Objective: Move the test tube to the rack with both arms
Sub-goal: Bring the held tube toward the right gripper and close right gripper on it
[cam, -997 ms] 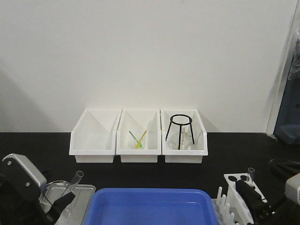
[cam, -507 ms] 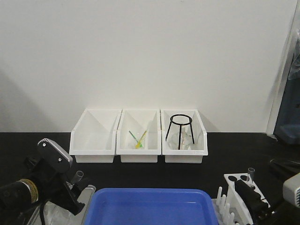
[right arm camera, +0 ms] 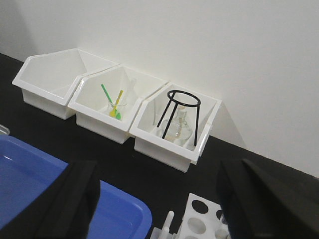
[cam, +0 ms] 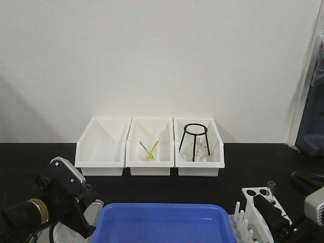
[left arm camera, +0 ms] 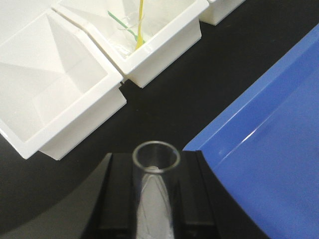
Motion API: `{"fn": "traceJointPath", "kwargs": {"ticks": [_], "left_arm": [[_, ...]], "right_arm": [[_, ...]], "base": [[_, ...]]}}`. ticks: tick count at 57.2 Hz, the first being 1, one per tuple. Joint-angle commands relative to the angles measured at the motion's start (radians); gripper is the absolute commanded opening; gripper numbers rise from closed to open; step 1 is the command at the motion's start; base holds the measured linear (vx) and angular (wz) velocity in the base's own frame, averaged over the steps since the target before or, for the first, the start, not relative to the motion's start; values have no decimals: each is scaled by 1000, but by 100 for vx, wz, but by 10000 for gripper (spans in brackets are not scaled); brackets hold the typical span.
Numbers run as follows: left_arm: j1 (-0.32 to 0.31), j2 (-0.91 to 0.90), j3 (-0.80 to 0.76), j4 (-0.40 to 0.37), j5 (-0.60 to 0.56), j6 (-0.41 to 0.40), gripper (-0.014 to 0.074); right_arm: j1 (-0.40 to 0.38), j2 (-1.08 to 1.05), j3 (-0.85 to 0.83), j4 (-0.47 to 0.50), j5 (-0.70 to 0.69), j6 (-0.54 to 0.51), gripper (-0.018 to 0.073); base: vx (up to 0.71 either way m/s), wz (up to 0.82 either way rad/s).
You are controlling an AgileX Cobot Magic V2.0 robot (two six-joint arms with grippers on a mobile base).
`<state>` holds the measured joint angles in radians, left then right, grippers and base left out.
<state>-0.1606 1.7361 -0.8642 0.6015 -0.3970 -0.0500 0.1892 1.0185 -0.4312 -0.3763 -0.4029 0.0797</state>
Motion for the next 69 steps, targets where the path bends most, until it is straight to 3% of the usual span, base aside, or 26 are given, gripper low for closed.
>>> {"fn": "traceJointPath", "kwargs": {"ticks": [1,12,21,26,36,41,47,69], "left_arm": [[-7,-42,-31,-22,-79,4,-10],[-7,-164,-31,-22,-79,-21,-8],[-8,-347,-31,-13,-90,-196,-8],[-10,-419,-31,48,-125,-333,-8],[-72,-441,-31,276,-273,-624,-7],[-121,-417,-51,302,-312,-720,-6],[-194,-369,-111,299,-310,-740,-4],[-432,-184,-336,295,-250,-792,-4]], "right_arm": [[1,-10,-32,4,-86,-11,533],[1,-10,-32,4,-101,-8,533],[3,-10,-37,-28,-185,109,533],[3,-10,-54,-159,-234,239,533],[3,1,-133,-512,-306,595,533],[3,23,-179,-625,-327,696,533],[3,57,-216,-687,-370,759,533],[3,86,-224,-673,-393,762,533]], "base": [[0,0],[0,0],[0,0],[0,0],[0,0],[0,0],[0,0],[0,0]]}}
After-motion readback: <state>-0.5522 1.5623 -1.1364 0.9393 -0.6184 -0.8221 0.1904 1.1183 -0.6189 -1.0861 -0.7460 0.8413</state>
